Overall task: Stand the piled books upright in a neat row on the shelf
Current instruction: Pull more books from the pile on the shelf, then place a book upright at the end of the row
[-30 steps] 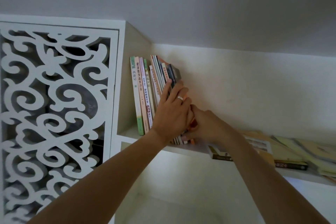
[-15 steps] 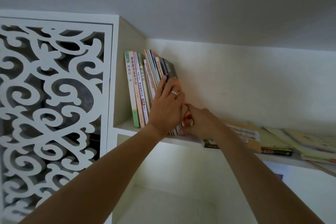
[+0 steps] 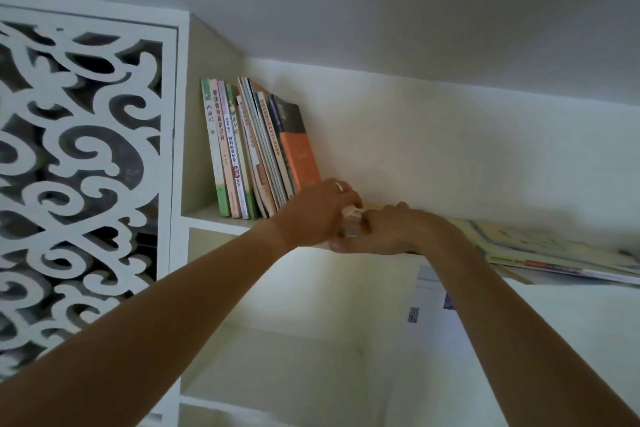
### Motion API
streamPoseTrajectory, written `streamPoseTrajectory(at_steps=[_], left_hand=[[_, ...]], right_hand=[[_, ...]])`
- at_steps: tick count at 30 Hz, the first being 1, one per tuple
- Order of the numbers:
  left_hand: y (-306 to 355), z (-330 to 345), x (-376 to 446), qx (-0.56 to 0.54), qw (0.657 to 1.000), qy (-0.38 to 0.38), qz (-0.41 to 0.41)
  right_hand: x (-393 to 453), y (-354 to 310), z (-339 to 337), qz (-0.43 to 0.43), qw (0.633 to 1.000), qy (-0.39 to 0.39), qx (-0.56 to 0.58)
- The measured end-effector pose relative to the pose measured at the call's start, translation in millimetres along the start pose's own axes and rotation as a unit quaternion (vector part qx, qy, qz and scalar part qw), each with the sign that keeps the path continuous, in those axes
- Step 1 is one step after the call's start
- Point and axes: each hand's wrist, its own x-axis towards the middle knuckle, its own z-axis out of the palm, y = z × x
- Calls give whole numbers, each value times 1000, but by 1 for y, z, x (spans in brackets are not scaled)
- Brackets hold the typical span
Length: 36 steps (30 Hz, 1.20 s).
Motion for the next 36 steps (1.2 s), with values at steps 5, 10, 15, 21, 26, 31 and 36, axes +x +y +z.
streamPoseTrajectory(at_steps=[5,10,15,21,26,31,36], left_hand=[[7,-9,1,-191,973,-129,-18],[12,-11,-12,-85,984,-150,52],[-1,-27,-3,-155,971,180,-10],[-24,-57,23,-290,834,410,-230],[-21,-51,44,-282,846,392,-225],[-15,-28,37,-37,898,348,-265],[-26,-46,10,-139,908,337,-206]], right_hand=[[-20,41,5,-27,997,33,71],[-24,60,14,-3,980,162,111],[-19,51,1,-45,876,402,262],[10,18,6,-79,896,318,299],[37,-34,17,-24,878,387,280],[49,-70,15,53,916,346,195],[68,-80,16,-13,943,278,184]])
